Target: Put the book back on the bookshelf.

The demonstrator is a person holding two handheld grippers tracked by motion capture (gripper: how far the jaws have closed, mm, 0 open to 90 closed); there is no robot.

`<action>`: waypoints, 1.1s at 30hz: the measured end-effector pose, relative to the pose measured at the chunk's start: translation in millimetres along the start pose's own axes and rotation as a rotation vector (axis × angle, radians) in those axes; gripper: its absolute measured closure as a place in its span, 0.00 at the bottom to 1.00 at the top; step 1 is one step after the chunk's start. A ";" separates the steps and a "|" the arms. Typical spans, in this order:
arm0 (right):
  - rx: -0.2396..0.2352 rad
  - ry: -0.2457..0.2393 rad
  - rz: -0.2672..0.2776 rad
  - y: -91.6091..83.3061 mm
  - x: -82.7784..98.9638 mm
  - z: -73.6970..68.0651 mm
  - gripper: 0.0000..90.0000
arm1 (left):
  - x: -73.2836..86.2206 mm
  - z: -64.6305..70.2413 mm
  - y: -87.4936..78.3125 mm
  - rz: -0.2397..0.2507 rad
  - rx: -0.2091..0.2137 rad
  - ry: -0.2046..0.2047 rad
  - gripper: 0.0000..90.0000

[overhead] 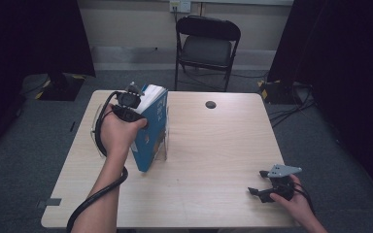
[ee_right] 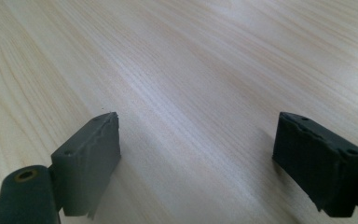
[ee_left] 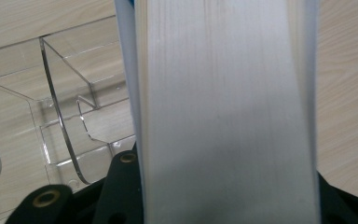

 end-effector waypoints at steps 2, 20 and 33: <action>0.000 -0.001 0.000 0.0 0.0 0.0 0.16 | -0.7 0.6 0.9 0.002 -0.007 0.000 0.69; 0.000 0.000 0.000 -0.1 0.0 0.0 0.16 | -7.5 0.4 17.1 0.019 -0.035 -0.046 0.69; 0.001 -0.002 0.000 -0.1 0.0 0.0 0.16 | -12.4 1.6 26.1 0.025 -0.052 -0.039 0.69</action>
Point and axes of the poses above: each handheld gripper's, and its own axes: y roughly forward along the jaws, x roughly out of its underside, z roughly to its right, the point moved 1 cm from there along y, roughly forward along the jaws, and after that the axes turned 10 degrees about y, right-handed, at the moved point
